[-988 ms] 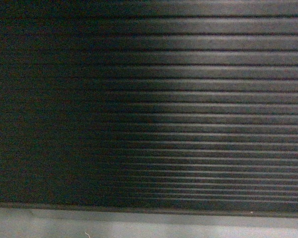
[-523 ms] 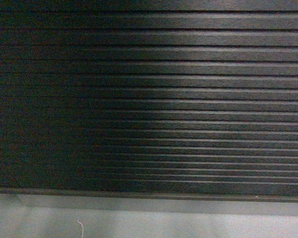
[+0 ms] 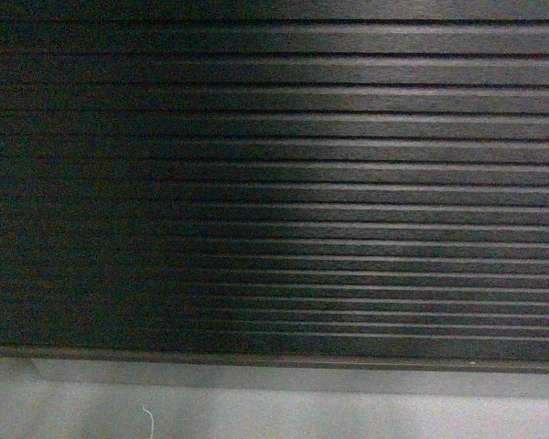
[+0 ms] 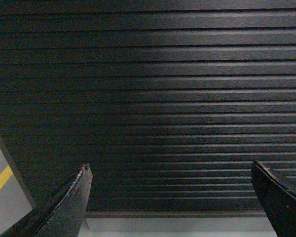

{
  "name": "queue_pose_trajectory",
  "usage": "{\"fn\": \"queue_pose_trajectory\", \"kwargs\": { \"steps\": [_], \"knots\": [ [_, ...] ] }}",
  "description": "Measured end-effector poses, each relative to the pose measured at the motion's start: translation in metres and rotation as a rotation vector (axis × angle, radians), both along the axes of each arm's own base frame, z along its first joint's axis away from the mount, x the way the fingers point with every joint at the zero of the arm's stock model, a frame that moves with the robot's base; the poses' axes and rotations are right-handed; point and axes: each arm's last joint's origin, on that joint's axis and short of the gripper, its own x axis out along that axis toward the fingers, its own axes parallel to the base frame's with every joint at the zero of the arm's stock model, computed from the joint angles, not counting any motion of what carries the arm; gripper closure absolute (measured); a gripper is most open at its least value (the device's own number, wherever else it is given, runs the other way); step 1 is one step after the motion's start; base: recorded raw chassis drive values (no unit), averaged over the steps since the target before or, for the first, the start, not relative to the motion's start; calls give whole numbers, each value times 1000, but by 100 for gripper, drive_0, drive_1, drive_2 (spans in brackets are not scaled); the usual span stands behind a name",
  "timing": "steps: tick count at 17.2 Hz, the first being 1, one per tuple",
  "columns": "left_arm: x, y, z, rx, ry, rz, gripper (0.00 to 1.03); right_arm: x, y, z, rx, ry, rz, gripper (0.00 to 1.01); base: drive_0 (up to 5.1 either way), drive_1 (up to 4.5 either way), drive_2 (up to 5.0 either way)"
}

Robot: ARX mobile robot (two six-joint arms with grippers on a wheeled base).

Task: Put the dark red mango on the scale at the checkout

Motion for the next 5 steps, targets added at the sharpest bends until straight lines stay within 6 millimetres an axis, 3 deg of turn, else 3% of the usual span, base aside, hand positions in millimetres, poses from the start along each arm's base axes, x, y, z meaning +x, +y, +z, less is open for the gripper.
{"fn": "queue_pose_trajectory", "kwargs": {
  "steps": [5],
  "knots": [
    [0, 0, 0, 0, 0, 0, 5, 0, 0, 0, 0, 0, 0, 3, 0, 0, 0]
  ]
}}
